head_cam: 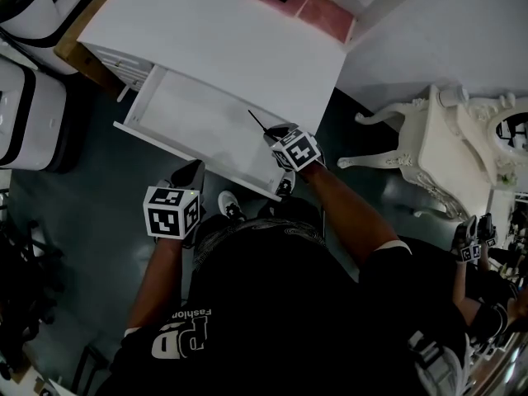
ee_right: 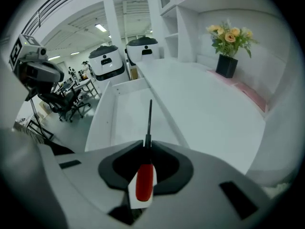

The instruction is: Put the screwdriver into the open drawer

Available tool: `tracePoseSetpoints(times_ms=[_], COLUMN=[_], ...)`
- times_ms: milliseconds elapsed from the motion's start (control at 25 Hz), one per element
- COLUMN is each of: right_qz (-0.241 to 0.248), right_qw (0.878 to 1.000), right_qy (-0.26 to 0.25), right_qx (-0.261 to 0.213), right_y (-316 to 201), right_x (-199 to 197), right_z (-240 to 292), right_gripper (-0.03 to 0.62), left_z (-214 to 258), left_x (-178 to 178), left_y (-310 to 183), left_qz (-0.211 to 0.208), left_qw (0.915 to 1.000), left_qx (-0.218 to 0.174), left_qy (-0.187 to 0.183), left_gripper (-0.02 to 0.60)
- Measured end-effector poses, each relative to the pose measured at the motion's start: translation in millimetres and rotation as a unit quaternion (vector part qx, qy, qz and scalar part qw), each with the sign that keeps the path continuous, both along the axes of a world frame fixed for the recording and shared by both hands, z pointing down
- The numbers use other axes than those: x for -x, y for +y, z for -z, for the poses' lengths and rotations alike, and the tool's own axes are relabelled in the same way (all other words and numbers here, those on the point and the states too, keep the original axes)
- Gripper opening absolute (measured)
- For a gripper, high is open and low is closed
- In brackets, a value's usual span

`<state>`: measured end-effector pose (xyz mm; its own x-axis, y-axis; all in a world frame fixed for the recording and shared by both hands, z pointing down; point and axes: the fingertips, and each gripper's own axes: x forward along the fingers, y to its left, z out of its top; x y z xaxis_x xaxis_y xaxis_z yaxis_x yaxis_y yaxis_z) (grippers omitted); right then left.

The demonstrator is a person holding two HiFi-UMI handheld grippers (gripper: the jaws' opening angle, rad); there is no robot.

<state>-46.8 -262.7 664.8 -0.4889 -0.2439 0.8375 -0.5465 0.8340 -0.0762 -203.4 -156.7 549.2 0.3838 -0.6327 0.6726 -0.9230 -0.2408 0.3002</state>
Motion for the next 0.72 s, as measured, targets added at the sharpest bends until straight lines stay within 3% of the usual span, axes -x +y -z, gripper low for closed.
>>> tracePoseSetpoints(times_ms=[720], right_qz=[0.104], right_qw=[0.992], right_qy=[0.073], right_qx=[-0.005], right_y=[14.5], right_x=[24.0], right_z=[-40.6], right_gripper=[0.061], left_z=[-9.1], left_x=[-5.5], left_y=[11.5], left_qz=[0.004], left_qw=[0.9999], left_qx=[0.013], left_qy=[0.001], left_gripper=[0.016])
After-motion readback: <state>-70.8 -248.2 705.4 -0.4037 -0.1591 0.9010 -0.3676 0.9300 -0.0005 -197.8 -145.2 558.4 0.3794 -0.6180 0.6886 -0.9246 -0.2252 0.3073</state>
